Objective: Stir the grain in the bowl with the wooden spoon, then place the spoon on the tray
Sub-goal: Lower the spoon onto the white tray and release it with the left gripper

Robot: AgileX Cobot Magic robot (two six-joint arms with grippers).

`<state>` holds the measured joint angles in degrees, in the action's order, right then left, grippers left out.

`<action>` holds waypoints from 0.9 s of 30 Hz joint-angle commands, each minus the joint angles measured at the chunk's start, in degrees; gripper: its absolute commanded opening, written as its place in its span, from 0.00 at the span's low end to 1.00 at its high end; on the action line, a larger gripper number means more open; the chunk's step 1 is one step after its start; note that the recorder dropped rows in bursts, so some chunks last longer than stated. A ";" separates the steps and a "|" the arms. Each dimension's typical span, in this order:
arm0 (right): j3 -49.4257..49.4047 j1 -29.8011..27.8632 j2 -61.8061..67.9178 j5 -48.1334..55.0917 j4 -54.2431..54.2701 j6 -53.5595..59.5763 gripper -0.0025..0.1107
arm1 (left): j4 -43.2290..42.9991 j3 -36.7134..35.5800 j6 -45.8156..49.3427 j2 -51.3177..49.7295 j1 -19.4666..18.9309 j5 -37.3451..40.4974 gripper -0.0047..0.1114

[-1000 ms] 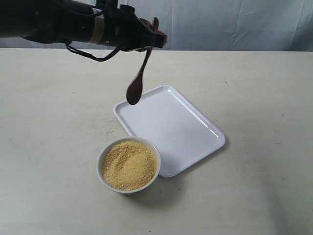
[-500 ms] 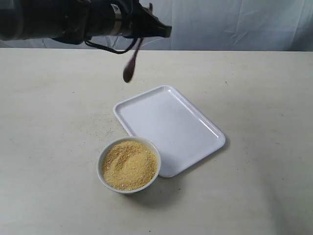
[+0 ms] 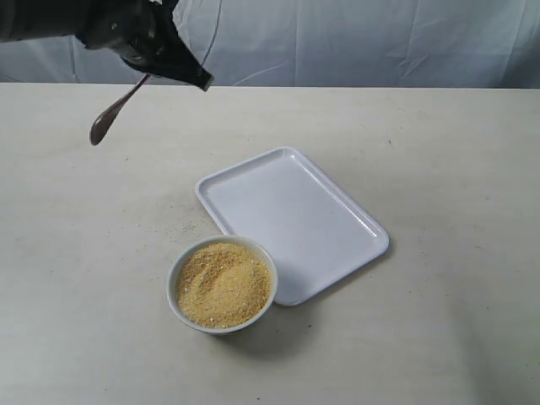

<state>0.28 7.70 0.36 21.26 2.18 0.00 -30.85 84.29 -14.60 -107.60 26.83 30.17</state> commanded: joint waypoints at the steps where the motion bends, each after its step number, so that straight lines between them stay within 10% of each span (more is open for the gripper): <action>1: -0.28 -0.27 -0.36 -0.82 0.01 0.00 0.02 | 19.06 6.09 26.20 -3.78 -1.18 12.22 0.04; 27: -0.28 -0.27 -0.36 -0.82 0.01 0.00 0.02 | 38.61 24.62 68.60 -23.95 15.98 17.56 0.04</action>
<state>0.28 7.70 0.36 21.26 2.18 0.00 6.05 108.51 50.96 -130.70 41.99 47.38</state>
